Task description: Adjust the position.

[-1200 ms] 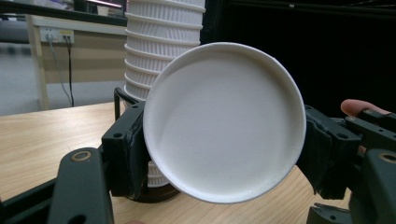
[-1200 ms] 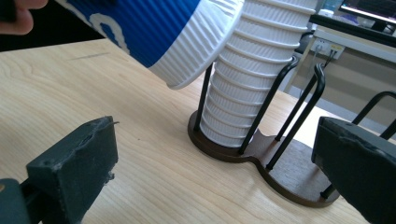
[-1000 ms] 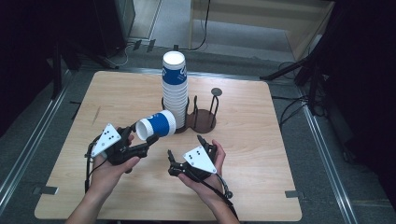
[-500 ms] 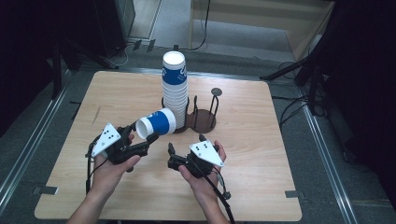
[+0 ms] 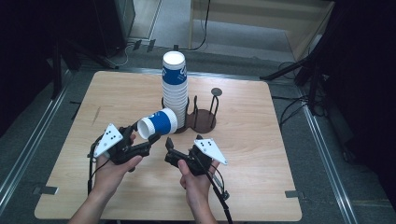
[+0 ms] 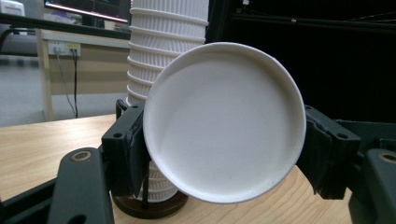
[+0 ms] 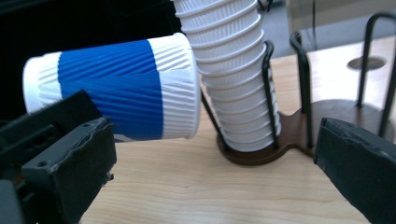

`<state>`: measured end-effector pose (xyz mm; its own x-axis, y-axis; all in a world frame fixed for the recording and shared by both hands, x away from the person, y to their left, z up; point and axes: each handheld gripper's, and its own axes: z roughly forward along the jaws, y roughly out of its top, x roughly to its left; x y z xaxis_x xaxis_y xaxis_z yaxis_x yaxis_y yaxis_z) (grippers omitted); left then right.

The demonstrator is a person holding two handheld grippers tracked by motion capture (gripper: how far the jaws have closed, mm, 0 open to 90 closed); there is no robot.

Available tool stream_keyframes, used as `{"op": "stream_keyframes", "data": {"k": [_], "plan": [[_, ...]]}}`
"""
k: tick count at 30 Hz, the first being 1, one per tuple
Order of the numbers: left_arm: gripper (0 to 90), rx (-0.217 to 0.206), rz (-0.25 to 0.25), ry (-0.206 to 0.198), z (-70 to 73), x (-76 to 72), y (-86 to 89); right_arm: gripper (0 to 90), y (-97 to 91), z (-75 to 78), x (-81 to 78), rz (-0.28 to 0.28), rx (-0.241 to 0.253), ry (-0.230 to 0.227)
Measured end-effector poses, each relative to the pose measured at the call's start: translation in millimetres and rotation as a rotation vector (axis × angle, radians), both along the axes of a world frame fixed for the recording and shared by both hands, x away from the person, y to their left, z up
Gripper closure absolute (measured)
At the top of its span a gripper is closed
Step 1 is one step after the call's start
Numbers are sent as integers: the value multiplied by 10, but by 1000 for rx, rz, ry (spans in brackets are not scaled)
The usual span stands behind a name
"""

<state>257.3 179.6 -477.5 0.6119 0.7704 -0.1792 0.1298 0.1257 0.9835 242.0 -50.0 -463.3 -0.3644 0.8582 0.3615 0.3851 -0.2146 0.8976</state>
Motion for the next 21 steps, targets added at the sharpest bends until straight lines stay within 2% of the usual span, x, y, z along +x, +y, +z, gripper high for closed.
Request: {"op": "stream_keyframes", "data": {"k": [3,6,11,18,21], "plan": [[281,0,1,0,-2,1,-1,0,19,-2,9,1,44,24],[281,1,0,1,-5,2,-6,0,24,4,18,1,114,46],[281,2,2,9,-17,4,-6,0,50,30,1,-21,182,75],[281,4,7,2,-22,1,-17,0,66,39,39,-31,338,150],[281,5,5,-4,-21,-4,-29,0,84,85,8,-36,385,145]]}}
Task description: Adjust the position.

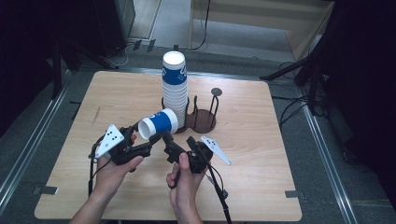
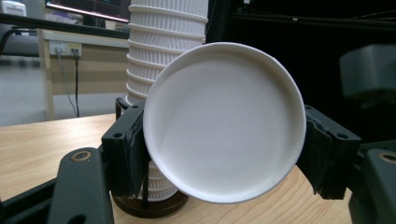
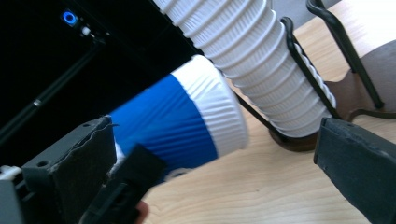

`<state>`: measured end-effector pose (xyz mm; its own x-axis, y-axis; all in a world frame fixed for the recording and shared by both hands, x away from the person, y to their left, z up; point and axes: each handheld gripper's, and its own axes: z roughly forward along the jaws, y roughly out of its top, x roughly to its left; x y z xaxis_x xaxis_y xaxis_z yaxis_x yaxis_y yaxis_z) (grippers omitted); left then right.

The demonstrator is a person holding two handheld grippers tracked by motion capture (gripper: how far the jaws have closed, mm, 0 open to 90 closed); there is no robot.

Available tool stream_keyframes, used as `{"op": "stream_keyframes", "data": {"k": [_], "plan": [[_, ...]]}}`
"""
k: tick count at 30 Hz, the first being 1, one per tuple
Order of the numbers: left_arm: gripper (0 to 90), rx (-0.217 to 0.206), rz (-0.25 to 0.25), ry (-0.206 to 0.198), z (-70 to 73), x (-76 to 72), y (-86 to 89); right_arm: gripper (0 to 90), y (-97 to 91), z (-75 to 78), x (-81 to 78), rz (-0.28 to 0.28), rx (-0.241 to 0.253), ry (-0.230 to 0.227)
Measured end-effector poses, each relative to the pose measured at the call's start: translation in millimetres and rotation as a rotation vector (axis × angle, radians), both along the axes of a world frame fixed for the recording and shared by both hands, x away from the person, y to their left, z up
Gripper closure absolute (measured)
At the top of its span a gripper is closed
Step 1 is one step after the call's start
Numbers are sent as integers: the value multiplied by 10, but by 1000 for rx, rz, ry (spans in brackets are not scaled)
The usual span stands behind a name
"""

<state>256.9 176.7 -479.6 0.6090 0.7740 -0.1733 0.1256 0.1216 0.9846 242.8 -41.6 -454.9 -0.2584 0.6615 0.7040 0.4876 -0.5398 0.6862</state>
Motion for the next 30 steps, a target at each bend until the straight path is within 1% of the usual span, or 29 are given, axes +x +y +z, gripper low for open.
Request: {"op": "stream_keyframes", "data": {"k": [2,4,6,7,10,12,16,18,20,21,22,25,26,28,30], "plan": [[281,3,-3,-2,-3,0,-7,0,8,23,-8,8,33,11],[281,6,-5,-4,-4,-2,-13,0,4,33,-5,9,82,40],[281,5,-8,-8,-1,-7,-19,0,-17,36,1,-5,147,78],[282,3,-9,-10,1,-9,-22,0,-30,30,8,-8,193,98],[282,2,-9,-14,5,-14,-27,0,-41,13,33,-4,283,148],[282,2,-10,-16,5,-15,-32,0,-36,6,42,-2,311,169],[282,5,-16,-19,0,-22,-53,0,-19,-13,54,-13,332,190],[282,9,-20,-19,-8,-28,-75,0,-16,-31,65,-15,351,210],[281,16,-25,-21,-17,-36,-101,0,-18,-61,85,-12,382,233],[281,17,-28,-22,-20,-38,-111,0,-18,-77,101,-13,408,255],[281,19,-31,-23,-23,-43,-124,0,-20,-87,109,-11,422,270],[282,22,-41,-28,-36,-52,-161,0,-19,-116,135,-12,472,303],[282,29,-42,-29,-40,-55,-168,0,-16,-118,139,-15,478,309],[281,28,-49,-31,-46,-60,-187,0,-12,-127,149,-12,496,328],[281,29,-52,-32,-45,-66,-196,0,-11,-131,170,-13,530,344]]}}
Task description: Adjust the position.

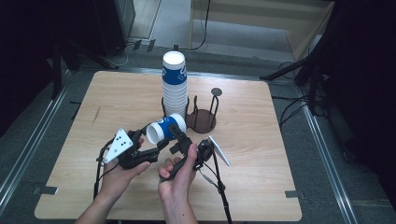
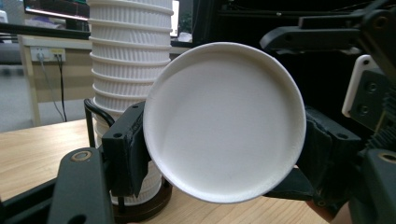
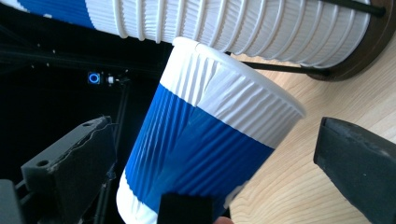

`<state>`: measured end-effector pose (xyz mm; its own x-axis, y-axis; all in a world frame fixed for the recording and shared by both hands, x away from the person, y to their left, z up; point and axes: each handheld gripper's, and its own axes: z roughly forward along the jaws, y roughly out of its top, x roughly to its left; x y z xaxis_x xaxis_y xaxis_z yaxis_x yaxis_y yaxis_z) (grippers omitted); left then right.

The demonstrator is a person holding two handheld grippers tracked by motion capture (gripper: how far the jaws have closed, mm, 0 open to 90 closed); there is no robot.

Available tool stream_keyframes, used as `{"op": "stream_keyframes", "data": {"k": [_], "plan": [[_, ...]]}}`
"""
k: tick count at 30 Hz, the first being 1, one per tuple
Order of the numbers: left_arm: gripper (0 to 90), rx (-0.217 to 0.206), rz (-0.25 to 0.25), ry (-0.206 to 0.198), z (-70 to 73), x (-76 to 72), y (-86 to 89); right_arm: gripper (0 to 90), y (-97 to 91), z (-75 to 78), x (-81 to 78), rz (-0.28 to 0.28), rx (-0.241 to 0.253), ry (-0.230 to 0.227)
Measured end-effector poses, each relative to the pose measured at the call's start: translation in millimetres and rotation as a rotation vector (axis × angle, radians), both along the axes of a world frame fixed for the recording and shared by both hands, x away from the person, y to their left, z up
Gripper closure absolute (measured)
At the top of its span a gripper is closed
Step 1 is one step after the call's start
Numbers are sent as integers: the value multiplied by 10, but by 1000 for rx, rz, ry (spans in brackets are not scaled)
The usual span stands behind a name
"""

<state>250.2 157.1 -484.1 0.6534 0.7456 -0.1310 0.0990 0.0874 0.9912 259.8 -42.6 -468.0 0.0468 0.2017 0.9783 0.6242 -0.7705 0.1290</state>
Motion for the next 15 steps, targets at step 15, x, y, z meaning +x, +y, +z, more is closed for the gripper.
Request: {"op": "stream_keyframes", "data": {"k": [15], "plan": [[282,-3,-14,-14,15,-22,-18,0,5,-57,156,8,80,65]]}}
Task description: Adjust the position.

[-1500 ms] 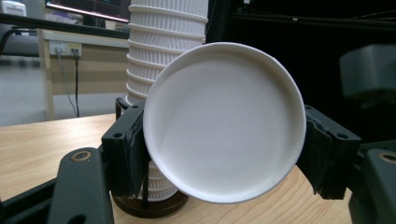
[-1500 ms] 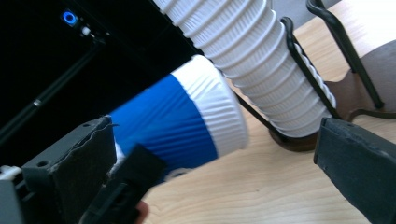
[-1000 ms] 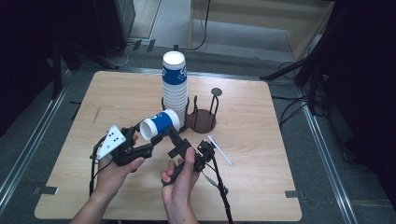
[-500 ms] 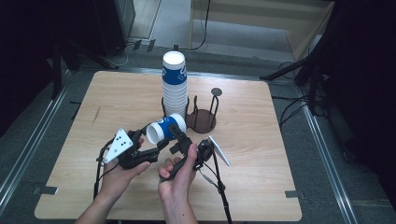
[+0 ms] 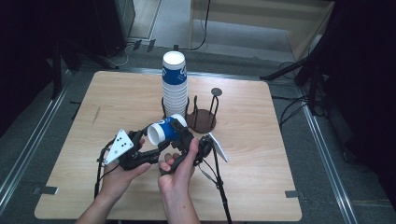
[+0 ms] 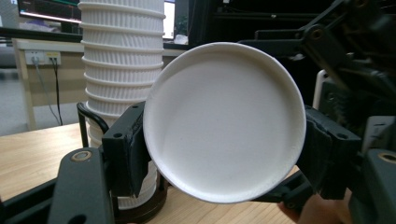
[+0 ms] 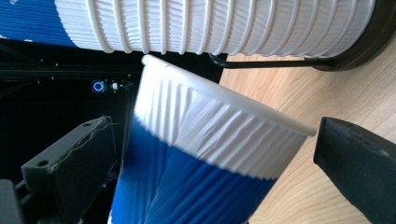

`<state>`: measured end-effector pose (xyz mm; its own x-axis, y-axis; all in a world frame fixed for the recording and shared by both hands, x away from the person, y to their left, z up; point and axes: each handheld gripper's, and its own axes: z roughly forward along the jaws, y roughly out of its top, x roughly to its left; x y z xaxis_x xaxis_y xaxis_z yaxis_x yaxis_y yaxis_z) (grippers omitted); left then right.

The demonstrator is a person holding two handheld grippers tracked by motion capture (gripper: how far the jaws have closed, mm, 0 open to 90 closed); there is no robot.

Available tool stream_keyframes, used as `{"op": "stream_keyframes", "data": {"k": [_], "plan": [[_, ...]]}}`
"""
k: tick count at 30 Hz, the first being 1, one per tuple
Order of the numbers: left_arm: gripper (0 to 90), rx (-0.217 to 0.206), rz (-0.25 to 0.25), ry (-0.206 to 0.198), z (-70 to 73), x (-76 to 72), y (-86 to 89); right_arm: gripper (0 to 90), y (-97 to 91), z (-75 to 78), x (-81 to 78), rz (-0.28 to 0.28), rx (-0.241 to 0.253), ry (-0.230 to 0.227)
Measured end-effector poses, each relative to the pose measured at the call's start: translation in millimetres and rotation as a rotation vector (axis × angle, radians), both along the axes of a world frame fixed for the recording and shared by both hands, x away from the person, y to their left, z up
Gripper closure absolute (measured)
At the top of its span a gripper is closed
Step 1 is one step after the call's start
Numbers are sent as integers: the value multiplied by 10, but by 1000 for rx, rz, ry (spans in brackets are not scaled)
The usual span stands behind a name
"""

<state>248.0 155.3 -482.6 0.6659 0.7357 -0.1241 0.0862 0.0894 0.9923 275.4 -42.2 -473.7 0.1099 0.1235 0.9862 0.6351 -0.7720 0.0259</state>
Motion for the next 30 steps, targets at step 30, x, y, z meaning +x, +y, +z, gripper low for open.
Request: {"op": "stream_keyframes", "data": {"k": [30], "plan": [[273,-2,-37,2,-5,-25,-10,130,-69,-113,105,16,141,-3]]}}
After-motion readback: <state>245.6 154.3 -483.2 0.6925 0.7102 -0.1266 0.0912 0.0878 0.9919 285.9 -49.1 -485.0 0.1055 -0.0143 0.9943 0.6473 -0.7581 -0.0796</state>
